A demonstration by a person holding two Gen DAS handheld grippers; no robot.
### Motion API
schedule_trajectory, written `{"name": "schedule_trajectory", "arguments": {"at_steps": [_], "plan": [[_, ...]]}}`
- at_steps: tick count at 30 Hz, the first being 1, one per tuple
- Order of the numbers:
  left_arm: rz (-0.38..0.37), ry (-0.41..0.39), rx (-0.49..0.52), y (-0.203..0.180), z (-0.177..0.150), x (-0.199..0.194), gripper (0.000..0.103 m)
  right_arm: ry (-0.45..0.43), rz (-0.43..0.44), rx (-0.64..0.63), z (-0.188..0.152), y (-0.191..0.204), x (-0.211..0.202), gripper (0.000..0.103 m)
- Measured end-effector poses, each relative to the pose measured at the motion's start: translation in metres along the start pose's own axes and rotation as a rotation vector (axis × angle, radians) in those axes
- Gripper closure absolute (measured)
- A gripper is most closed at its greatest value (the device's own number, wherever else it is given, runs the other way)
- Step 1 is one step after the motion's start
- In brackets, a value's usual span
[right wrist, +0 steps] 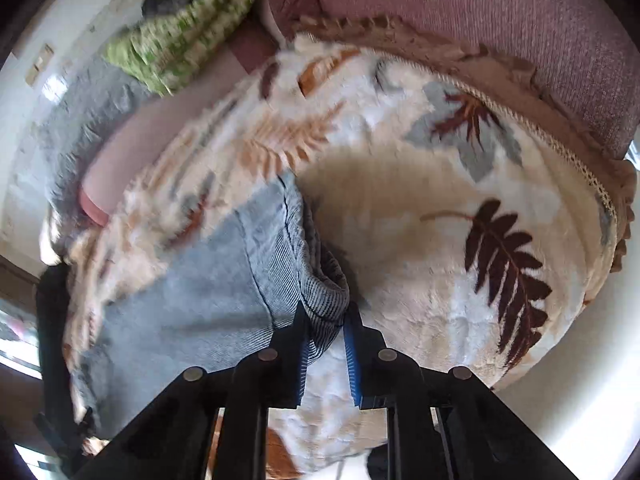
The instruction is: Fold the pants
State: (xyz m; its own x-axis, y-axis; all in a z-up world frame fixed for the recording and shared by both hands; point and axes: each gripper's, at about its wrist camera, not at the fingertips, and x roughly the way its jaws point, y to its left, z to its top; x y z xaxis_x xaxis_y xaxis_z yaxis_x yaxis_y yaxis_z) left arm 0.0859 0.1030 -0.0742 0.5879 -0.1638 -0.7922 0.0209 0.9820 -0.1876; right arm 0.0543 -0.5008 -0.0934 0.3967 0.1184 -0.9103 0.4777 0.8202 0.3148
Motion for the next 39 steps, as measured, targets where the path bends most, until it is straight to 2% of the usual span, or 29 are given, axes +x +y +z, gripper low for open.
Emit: {"name": "schedule_trajectory", "arguments": {"at_steps": [1, 3, 6, 8, 10, 12, 13, 14, 15, 17, 18, 19, 22, 25, 27, 29, 31, 33, 36, 38, 39], "plan": [[0.011, 0.003, 0.005, -0.002, 0.001, 0.000, 0.019, -0.051, 0.041, 0.026, -0.002, -0.007, -0.005, 0.079], [0.020, 0.002, 0.018, -0.004, 0.002, -0.004, 0.019, -0.071, 0.078, 0.035, -0.002, -0.011, -0.022, 0.073], [0.049, -0.045, 0.050, -0.016, 0.006, -0.017, 0.019, -0.198, 0.035, 0.007, -0.001, -0.008, -0.060, 0.072], [0.038, -0.092, 0.077, -0.029, 0.009, -0.027, 0.019, -0.241, 0.122, -0.002, 0.002, 0.004, -0.078, 0.072], [0.021, -0.120, 0.114, -0.044, 0.012, -0.032, 0.019, -0.236, 0.215, -0.043, 0.005, 0.024, -0.080, 0.066], [0.021, -0.107, 0.156, -0.056, 0.011, -0.023, 0.019, -0.189, 0.310, -0.069, 0.008, 0.042, -0.059, 0.039], [0.049, -0.069, 0.171, -0.059, 0.008, -0.011, 0.019, -0.154, 0.317, -0.066, 0.010, 0.044, -0.043, 0.034], [0.092, 0.010, 0.186, -0.060, 0.004, 0.008, 0.019, -0.093, 0.270, -0.049, 0.011, 0.044, -0.020, 0.031], [0.137, 0.106, 0.208, -0.059, -0.003, 0.029, 0.017, -0.018, 0.199, -0.010, 0.010, 0.039, 0.004, 0.035], [0.153, 0.048, 0.224, -0.059, -0.007, 0.022, 0.014, -0.037, 0.173, 0.017, 0.010, 0.041, 0.003, 0.038], [0.150, 0.061, 0.229, -0.060, -0.004, 0.016, 0.014, -0.026, 0.144, -0.015, 0.012, 0.054, -0.006, 0.037], [0.134, 0.042, 0.224, -0.061, -0.001, 0.007, 0.014, -0.041, 0.154, -0.057, 0.014, 0.068, -0.017, 0.037], [0.098, -0.094, 0.187, -0.060, 0.015, -0.023, 0.014, -0.100, 0.180, -0.235, 0.020, 0.134, -0.048, 0.037], [0.101, -0.146, 0.110, -0.048, 0.031, -0.026, 0.014, -0.024, 0.306, -0.429, 0.026, 0.225, -0.041, 0.037], [0.112, -0.088, 0.046, -0.034, 0.035, -0.005, 0.014, 0.053, 0.347, -0.525, 0.024, 0.282, -0.020, 0.038], [0.101, -0.031, -0.026, -0.018, 0.029, 0.018, 0.014, 0.128, 0.335, -0.609, 0.021, 0.338, 0.010, 0.038], [0.118, -0.021, -0.080, -0.007, 0.024, 0.024, 0.014, 0.186, 0.310, -0.691, 0.014, 0.388, 0.045, 0.044], [0.094, -0.041, -0.109, -0.004, 0.025, 0.021, 0.014, 0.238, 0.255, -0.774, 0.004, 0.426, 0.077, 0.058], [0.082, -0.033, -0.129, 0.001, 0.025, 0.025, 0.014, 0.300, 0.160, -0.851, -0.010, 0.460, 0.120, 0.060], [0.088, -0.035, -0.108, -0.001, 0.024, 0.025, 0.014, 0.328, 0.110, -0.883, -0.018, 0.468, 0.140, 0.062], [0.094, -0.034, -0.097, -0.002, 0.023, 0.025, 0.014, 0.335, 0.077, -0.897, -0.019, 0.467, 0.150, 0.073]]}}
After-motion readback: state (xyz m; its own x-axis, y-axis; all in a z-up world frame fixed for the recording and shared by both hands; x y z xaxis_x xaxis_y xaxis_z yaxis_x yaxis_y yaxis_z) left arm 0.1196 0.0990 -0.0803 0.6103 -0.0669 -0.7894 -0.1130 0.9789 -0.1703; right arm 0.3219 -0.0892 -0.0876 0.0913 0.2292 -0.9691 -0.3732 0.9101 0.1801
